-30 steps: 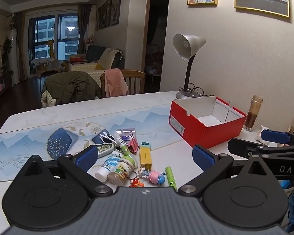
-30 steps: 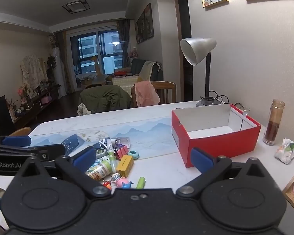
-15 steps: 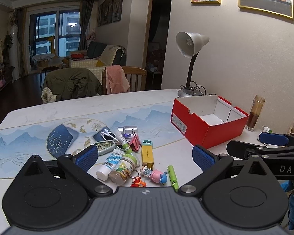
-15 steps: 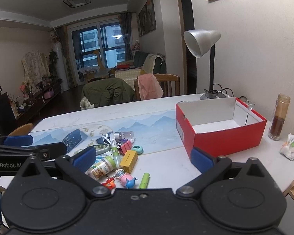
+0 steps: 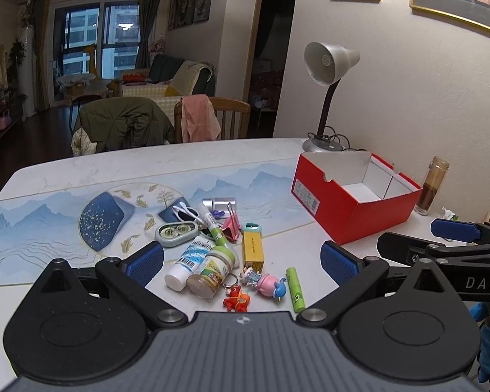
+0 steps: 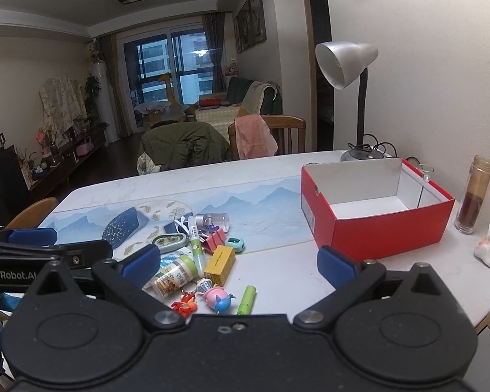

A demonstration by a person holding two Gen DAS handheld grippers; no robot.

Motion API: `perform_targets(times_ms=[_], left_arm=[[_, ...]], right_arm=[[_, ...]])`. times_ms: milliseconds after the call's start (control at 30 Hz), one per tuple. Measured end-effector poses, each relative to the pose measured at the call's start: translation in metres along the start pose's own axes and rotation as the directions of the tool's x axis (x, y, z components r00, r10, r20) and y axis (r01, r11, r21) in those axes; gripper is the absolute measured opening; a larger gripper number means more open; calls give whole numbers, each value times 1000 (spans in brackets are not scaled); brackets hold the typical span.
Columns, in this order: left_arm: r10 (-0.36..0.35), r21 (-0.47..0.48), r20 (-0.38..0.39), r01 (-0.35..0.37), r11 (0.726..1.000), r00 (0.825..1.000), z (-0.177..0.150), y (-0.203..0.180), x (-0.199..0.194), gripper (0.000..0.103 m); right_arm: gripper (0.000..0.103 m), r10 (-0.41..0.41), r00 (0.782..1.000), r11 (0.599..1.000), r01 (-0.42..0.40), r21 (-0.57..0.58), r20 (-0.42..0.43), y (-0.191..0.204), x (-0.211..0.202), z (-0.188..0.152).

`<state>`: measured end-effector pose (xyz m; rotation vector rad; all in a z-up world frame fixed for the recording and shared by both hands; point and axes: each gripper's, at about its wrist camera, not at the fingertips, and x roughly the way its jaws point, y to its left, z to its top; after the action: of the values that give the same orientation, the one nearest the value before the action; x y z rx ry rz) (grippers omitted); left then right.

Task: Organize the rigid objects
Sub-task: 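Move both tools toward the cluttered items on the table runner, then grasp the green-capped jar with the left tool while the right tool grasps the green highlighter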

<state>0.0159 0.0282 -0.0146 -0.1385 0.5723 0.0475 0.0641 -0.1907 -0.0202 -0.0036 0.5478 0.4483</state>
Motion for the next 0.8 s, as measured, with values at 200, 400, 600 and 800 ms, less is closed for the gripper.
perform_targets(times_ms=[200,400,600,800], left_arm=[[1,-12,-25,-2,1000,1000,-1,3,6,103],[4,-17,-45,-5,1000,999,-2,5,12,103],[3,-14,-54,-4,1000,999,-4,7,16,103],[-14,-20,-67,12,1000,998,-2,13,28,103]], right_arm=[[102,8,1000,1000,-8,-2,-20,1,7,-1],[102,14,999,1000,-14,0,-42,2,13,-4],[101,17,998,1000,-17,4,-57,1,18,-4],[100,30,997,1000,-30,1,-73,0,25,-3]])
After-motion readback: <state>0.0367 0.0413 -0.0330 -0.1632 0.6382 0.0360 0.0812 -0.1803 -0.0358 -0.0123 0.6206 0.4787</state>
